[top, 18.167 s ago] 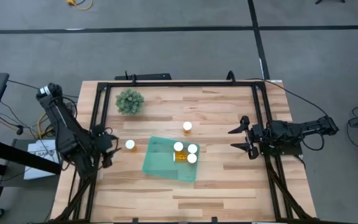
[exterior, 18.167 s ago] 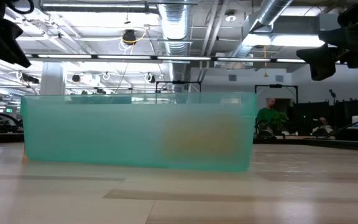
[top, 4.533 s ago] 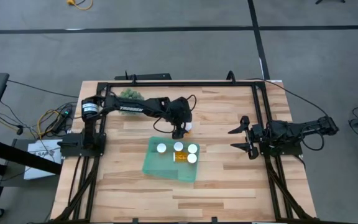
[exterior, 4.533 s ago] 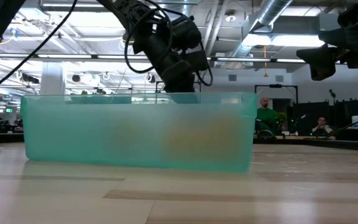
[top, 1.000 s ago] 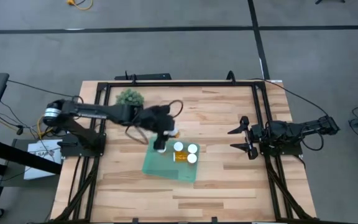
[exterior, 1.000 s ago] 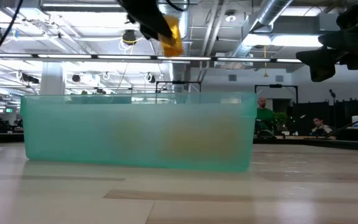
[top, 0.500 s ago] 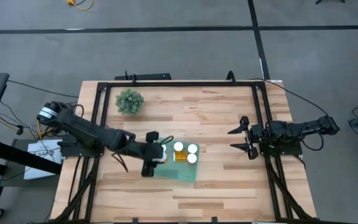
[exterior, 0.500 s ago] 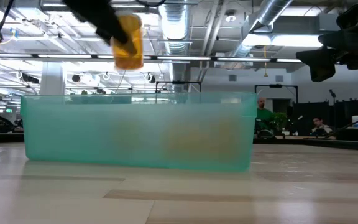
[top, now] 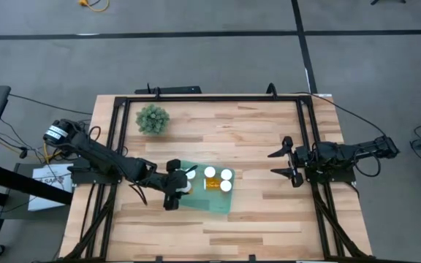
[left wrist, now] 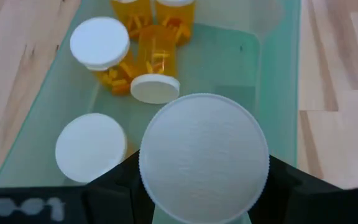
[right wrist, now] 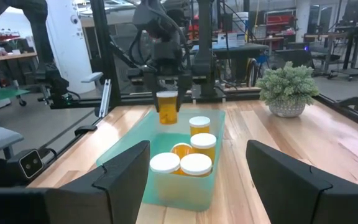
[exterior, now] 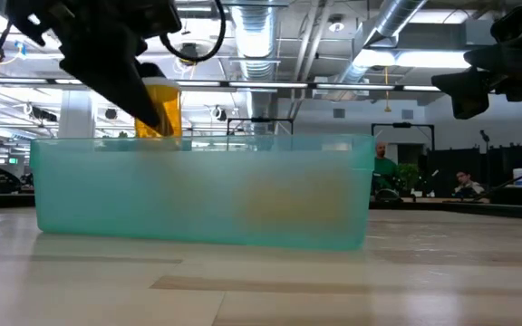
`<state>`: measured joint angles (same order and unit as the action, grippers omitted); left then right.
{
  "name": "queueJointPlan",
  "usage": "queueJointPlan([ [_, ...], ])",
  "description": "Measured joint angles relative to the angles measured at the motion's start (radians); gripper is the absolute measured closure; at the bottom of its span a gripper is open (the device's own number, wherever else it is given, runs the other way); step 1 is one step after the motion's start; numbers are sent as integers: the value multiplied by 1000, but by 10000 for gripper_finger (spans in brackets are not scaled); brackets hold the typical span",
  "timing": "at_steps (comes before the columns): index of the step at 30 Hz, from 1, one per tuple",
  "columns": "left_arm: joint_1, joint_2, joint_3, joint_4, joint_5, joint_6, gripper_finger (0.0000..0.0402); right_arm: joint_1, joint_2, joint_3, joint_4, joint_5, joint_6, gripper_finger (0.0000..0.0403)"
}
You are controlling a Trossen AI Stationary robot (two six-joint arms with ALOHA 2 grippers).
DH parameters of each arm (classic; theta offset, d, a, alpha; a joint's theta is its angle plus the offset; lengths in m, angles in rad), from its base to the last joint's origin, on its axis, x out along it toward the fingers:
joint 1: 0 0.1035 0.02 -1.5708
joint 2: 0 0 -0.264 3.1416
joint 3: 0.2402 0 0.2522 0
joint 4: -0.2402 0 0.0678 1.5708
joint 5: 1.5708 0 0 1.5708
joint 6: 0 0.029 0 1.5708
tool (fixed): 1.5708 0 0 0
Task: Pick and place pill bottles into a basket
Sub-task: Put the yellow pill bottle into the green bin
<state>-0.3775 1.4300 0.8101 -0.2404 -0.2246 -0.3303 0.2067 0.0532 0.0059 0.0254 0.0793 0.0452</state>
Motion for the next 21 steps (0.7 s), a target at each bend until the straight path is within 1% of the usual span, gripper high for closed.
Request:
queueJointPlan([
  [8,0,1,-80,75,2,-25,230,0,0,0,0,0,0,143],
  [16,-3,27,-97,72,2,-23,230,0,0,0,-1,0,0,143],
  [21,-3,67,-96,92,7,-19,230,0,0,0,0,0,0,143],
])
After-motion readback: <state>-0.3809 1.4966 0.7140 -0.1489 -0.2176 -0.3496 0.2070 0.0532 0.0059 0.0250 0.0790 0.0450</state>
